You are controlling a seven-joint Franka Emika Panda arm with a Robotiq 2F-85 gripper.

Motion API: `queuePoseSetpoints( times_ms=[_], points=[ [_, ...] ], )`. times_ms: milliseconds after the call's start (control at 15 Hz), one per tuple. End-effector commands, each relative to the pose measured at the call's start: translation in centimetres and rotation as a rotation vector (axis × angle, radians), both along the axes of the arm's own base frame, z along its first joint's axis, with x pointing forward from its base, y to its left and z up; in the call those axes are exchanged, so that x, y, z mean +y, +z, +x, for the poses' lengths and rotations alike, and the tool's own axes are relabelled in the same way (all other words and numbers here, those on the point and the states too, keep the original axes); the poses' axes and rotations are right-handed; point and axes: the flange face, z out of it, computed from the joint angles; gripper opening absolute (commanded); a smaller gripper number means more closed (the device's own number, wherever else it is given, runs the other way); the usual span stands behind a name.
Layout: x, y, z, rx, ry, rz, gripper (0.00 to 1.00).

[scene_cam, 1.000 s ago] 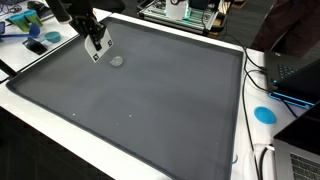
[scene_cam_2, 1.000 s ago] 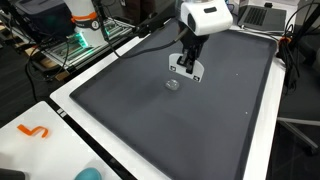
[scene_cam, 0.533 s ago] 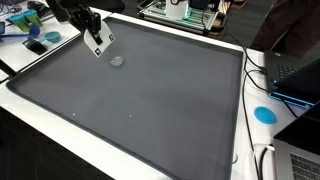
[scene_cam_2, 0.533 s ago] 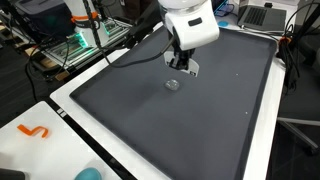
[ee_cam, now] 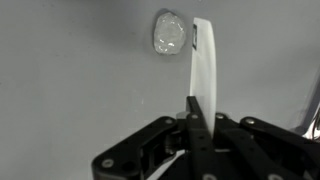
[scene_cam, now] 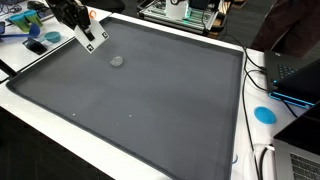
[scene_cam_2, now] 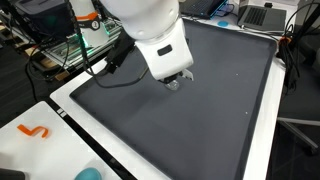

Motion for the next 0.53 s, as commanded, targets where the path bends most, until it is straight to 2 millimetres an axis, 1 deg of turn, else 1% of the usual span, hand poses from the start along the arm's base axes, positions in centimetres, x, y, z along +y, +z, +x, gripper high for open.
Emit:
queuePoseSetpoints(
  times_ms=[0,200,467],
  points=[
    [-2.3,-0.8,0.0,-0.037,0.009,0.057,0.01],
    [-3.5,-1.2,-0.3,-0.05,0.001,0.061,0.01],
    [-4.6,-1.4,-0.5,-0.046,-0.017,0.053,0.01]
  ],
)
